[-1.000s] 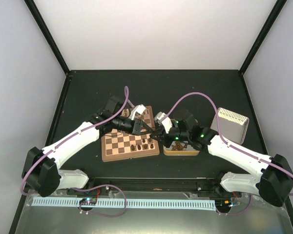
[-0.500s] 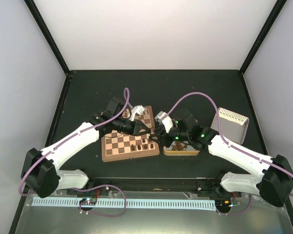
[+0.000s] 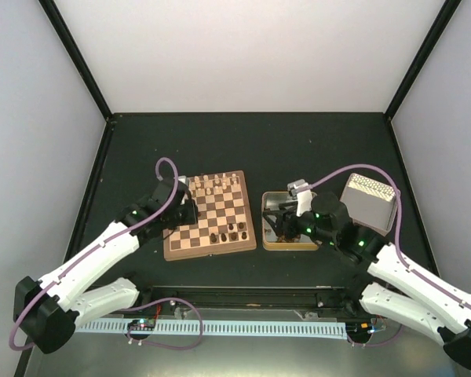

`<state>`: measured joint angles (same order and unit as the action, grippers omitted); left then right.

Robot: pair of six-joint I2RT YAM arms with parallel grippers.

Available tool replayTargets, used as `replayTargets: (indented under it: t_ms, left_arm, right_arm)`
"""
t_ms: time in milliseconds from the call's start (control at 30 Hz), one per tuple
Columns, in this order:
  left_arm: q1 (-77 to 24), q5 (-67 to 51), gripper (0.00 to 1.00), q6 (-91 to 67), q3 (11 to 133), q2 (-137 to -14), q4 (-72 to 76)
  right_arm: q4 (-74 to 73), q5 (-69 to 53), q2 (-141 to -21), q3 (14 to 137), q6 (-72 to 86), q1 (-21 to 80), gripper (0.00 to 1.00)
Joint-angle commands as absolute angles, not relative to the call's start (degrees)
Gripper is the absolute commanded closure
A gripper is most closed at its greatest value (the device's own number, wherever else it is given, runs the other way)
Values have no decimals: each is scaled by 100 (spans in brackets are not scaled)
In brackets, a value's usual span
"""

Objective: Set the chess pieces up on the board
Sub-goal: Place the chess piece on the chessboard.

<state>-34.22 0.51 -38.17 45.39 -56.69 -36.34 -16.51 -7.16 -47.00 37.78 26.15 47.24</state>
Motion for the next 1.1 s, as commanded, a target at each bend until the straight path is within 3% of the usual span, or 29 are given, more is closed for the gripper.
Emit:
replayTargets:
  t_ms: [0, 233, 1067]
  left_arm:
    - [-3445, 1386, 94, -4333, 4255, -5687, -4144]
    - [-3494, 1083, 94, -4397, 3658, -5788, -3762]
    - [-3687, -64, 89, -3963, 2968, -5346, -3676]
  right_arm:
    - [-2624, 377, -4461, 3914, 3251, 4745, 33]
    - [-3270, 1117, -4296, 3967, 3354, 4736, 31]
    - [-2593, 1135, -5545, 3962, 3695, 4734, 31]
